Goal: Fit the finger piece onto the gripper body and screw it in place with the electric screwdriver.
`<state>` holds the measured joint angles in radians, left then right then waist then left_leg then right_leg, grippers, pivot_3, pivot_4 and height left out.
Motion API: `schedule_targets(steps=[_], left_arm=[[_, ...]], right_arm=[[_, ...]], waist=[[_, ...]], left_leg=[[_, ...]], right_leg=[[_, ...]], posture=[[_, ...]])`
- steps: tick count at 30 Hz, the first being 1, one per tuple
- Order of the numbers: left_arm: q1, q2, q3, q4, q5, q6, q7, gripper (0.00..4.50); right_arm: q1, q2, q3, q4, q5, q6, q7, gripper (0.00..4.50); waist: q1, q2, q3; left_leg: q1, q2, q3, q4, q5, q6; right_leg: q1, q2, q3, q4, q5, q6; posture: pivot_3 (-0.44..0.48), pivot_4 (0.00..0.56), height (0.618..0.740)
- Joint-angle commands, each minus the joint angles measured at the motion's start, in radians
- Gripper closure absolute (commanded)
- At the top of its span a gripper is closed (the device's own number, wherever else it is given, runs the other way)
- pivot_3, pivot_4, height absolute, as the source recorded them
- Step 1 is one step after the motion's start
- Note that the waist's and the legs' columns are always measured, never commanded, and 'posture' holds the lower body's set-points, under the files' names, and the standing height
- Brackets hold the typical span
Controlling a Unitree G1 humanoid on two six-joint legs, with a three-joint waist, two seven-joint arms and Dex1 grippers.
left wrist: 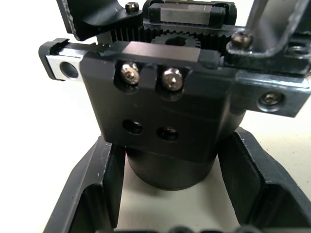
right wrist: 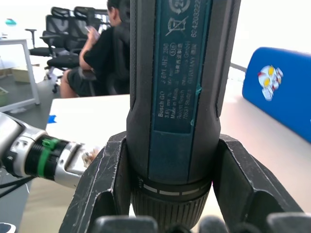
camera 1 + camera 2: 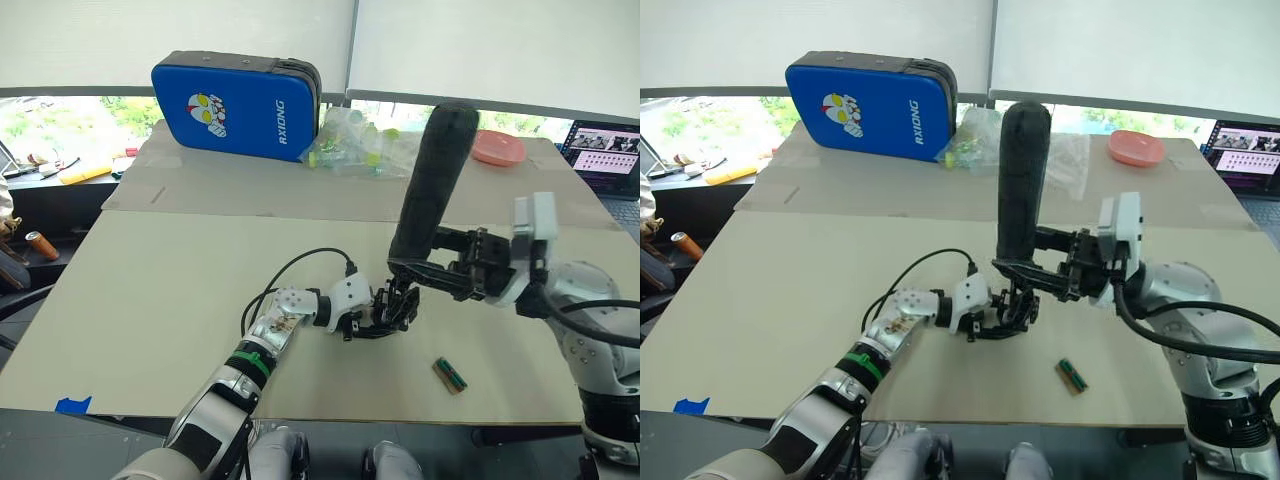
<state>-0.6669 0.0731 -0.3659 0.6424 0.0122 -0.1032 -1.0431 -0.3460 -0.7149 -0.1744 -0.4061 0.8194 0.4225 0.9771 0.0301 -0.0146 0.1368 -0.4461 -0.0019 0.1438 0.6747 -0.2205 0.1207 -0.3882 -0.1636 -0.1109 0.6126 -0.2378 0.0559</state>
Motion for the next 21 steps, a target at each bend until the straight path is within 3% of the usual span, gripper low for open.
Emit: schedule_targets(steps=[1, 9, 11, 14, 21], left_arm=[[0.02, 0.006, -0.024, 0.013, 0.03, 0.021, 0.006, 2.22], [0.019, 0.017, -0.027, 0.011, 0.023, 0.051, -0.008, 2.22], [0.023, 0.017, -0.02, 0.003, 0.015, 0.069, -0.005, 1.16], [0.035, 0.038, -0.003, -0.025, 0.005, 0.082, -0.002, 0.03], [0.112, 0.184, 0.064, -0.209, -0.091, 0.057, -0.106, 0.03]], right_arm=[[-0.037, -0.031, -0.093, -0.055, 0.077, -0.003, 0.015, 2.56], [-0.037, -0.054, -0.144, -0.102, 0.138, 0.005, -0.001, 2.56], [-0.035, -0.057, -0.155, -0.119, 0.154, 0.008, -0.013, 2.56], [-0.035, -0.071, -0.181, -0.155, 0.187, 0.025, -0.037, 2.56], [0.021, -0.145, -0.335, -0.285, 0.33, 0.087, -0.184, 2.56]], waist=[[0.001, 0.0, 0.0], [0.007, 0.0, 0.0], [0.007, 0.0, 0.0], [0.007, 0.0, 0.0], [-0.011, 0.001, 0.002]], left_leg=[[0.0, 0.0, 0.0, 0.0, 0.0, 0.0], [0.0, 0.0, 0.0, 0.0, 0.0, 0.0], [0.0, 0.0, 0.0, 0.0, 0.0, 0.0], [0.0, 0.0, 0.0, 0.0, 0.0, 0.001], [0.001, 0.002, 0.0, -0.003, 0.001, -0.002]], right_leg=[[0.0, 0.0, 0.0, 0.0, 0.0, 0.0], [0.0, -0.001, -0.001, 0.0, 0.0, 0.0], [0.0, -0.001, -0.001, 0.0, 0.0, 0.0], [0.0, -0.001, -0.001, 0.0, 0.0, 0.0], [-0.001, -0.002, -0.007, -0.001, 0.002, -0.003]], posture=[[0.0, 0.15, 0.74], [0.0, 0.15, 0.74], [0.0, 0.15, 0.74], [0.0, 0.15, 0.74], [0.0, 0.15, 0.74]])
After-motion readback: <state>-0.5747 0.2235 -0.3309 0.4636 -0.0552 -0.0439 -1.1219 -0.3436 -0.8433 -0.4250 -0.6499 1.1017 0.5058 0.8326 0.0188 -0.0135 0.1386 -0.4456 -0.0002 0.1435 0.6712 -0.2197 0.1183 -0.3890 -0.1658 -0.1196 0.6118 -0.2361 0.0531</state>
